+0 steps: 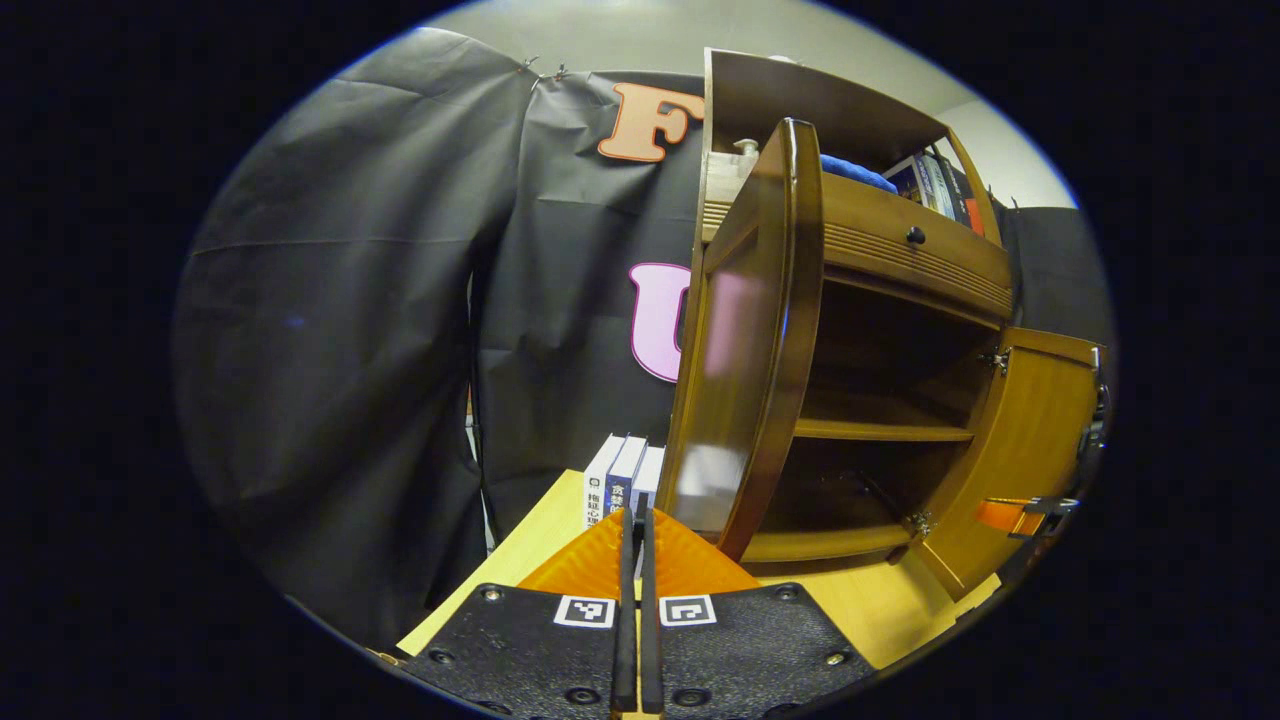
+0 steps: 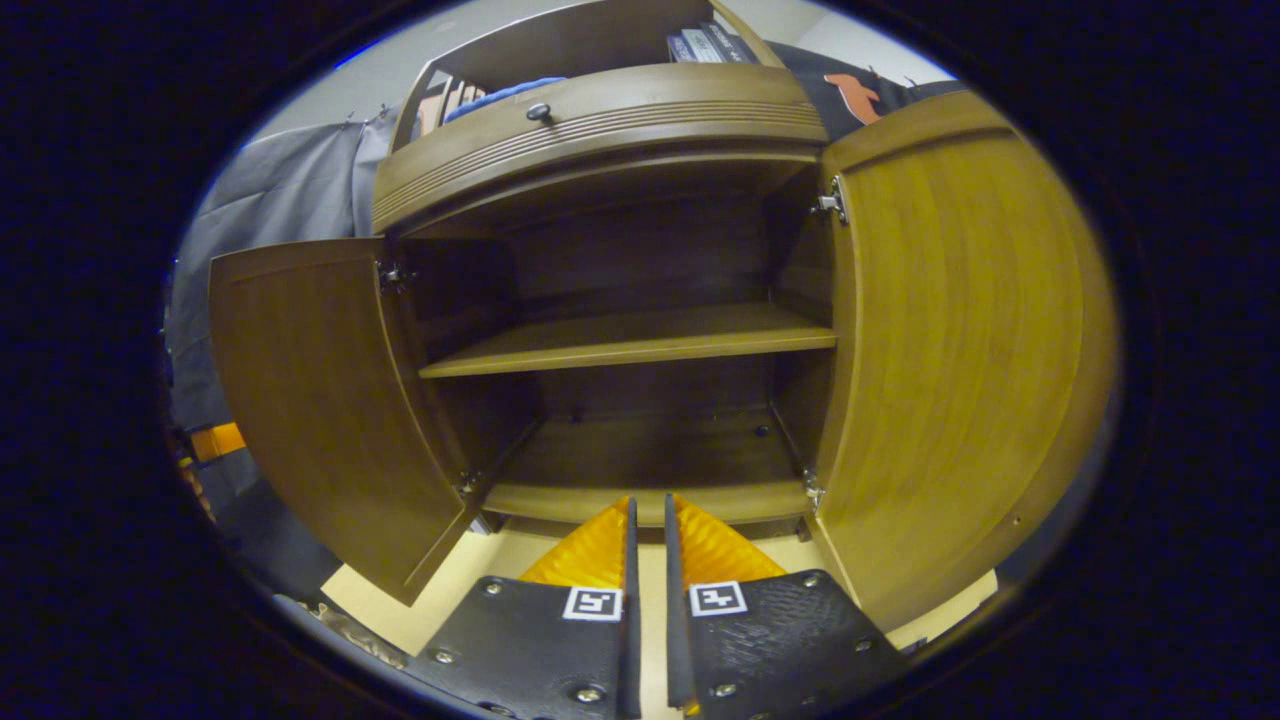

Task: Open the right door of the double-door shoe cabinet with the right hand, and open the left door with the left hand.

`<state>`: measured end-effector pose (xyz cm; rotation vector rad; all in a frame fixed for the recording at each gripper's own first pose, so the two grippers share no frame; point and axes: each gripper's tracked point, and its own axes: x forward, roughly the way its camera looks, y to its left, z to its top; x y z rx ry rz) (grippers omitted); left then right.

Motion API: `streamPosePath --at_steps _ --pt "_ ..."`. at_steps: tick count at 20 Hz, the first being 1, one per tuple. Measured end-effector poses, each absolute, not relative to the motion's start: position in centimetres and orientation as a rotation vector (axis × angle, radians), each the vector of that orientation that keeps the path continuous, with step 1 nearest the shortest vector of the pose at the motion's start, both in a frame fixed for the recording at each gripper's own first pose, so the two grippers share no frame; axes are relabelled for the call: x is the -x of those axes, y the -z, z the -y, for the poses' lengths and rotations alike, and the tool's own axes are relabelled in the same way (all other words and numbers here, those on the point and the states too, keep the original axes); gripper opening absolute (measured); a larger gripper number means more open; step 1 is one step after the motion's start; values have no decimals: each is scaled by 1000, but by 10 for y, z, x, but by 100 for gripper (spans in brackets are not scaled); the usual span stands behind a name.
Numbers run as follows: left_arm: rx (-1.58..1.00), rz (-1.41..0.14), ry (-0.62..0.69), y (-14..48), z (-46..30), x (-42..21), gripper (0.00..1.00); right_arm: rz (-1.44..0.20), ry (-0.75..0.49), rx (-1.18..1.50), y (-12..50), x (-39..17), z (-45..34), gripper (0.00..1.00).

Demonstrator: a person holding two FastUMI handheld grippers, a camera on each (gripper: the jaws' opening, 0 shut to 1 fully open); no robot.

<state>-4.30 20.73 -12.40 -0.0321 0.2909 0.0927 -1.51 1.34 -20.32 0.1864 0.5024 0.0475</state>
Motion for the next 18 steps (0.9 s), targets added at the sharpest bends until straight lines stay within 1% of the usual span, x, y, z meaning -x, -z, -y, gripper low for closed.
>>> streamPosePath --at_steps 3,7,10,14,18 --pt "37 -291 -110 124 -221 48 4 -507 -41 -193 205 12 -8 10" --pt "133 -296 -170 132 -240 63 0 -512 -47 -195 208 11 -9 10" --pt "224 -268 -200 134 -246 71 0 -516 -63 -194 210 9 -14 10" --pt "278 -247 -254 126 -249 71 1 -516 -86 -183 209 8 -20 10" --pt "319 -198 -240 108 -248 82 1 -519 -96 -174 210 7 -22 11"
